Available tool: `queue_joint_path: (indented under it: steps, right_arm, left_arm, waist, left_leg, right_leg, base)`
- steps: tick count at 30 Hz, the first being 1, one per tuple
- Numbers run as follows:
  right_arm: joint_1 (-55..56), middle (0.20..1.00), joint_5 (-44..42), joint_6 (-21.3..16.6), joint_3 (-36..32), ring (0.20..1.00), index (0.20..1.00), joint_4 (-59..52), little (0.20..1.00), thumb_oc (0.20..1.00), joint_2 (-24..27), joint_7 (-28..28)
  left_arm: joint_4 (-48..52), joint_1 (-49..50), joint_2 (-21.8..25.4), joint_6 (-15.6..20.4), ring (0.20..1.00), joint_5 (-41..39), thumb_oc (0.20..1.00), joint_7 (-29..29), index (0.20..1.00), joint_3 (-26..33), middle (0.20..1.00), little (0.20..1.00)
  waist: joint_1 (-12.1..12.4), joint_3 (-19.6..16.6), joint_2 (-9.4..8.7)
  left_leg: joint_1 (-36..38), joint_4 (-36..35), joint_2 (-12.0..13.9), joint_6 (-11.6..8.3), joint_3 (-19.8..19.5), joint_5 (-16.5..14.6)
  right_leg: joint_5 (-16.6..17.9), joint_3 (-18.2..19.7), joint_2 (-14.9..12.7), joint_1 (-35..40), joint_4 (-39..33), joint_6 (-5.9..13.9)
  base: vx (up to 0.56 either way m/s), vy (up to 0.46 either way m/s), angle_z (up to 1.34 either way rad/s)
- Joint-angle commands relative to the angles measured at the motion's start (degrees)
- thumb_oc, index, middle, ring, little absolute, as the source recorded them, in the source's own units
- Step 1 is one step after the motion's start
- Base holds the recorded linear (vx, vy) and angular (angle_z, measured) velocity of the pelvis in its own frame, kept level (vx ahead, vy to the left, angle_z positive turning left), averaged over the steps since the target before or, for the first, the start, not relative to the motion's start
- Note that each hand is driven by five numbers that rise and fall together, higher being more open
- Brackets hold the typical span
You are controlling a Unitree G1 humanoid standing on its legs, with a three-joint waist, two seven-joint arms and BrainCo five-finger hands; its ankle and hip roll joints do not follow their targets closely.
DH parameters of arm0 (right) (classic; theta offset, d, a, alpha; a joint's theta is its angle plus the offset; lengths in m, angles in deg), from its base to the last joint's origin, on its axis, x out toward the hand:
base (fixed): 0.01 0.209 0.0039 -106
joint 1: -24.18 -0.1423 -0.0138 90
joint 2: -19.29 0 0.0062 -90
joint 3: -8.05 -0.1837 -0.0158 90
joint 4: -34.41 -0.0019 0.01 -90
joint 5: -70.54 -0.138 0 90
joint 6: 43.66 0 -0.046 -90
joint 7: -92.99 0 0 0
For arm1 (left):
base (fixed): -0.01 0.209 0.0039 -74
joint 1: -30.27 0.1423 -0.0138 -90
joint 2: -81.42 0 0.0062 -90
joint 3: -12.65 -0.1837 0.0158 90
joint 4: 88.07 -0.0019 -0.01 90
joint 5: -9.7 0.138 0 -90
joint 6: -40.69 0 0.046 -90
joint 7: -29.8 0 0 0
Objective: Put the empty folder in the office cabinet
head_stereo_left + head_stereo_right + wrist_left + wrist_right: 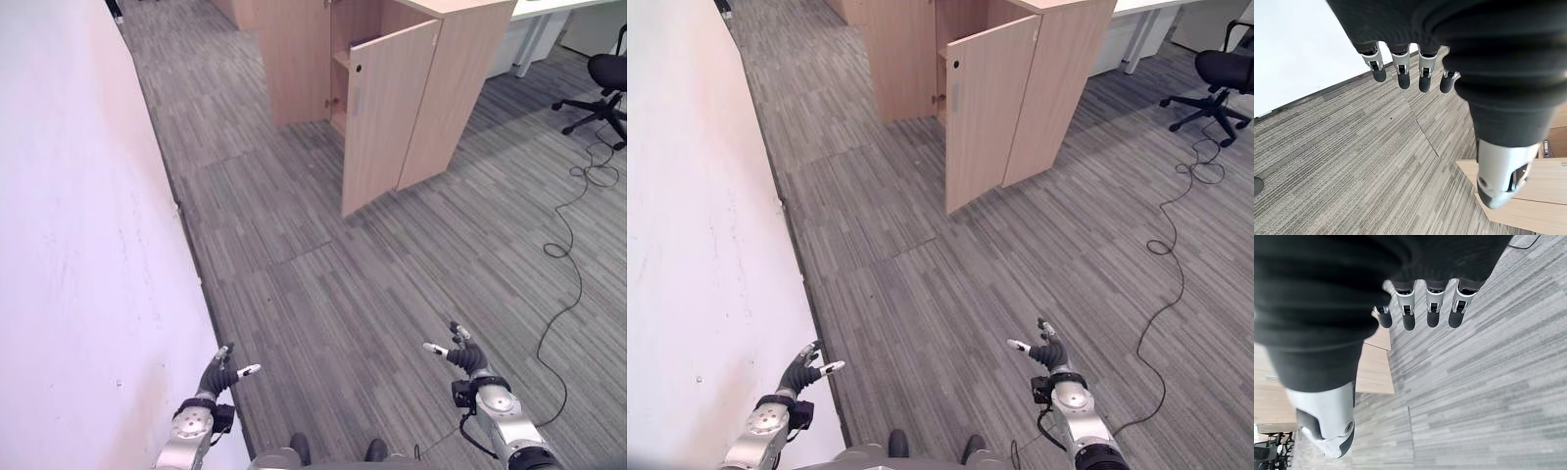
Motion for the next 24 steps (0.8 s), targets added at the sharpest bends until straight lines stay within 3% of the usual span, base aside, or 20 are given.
queue_joint_path:
  steps: [1,24]
  right_arm:
    - [-2.40,1.000,-0.06,-1.38,-0.03,1.000,1.000,0.90,1.000,1.000,0.08,0.13]
    - [-1.45,1.000,0.49,-0.62,0.68,1.000,1.000,3.23,1.000,1.000,-0.74,0.25]
  left_arm:
    - [-1.02,-3.41,1.01,2.12,1.000,-2.41,1.000,-0.10,1.000,-0.03,1.000,1.000]
    - [-0.58,-1.64,0.21,1.98,1.000,-3.88,1.000,-0.21,1.000,0.86,1.000,1.000]
  waist:
    - [1.19,-0.80,-1.04]
    - [1.74,-0.98,-0.62]
  left_leg:
    - [0.89,0.17,4.22,-4.19,1.02,-2.04]
    - [0.31,0.17,4.35,-4.30,0.35,-1.54]
  right_leg:
    - [-0.05,-0.75,-6.47,1.17,0.34,7.77]
    - [0.14,0.53,-6.30,0.08,0.34,7.80]
  base:
    - [0.00,0.000,0.00]
    - [0.00,-0.003,-0.01]
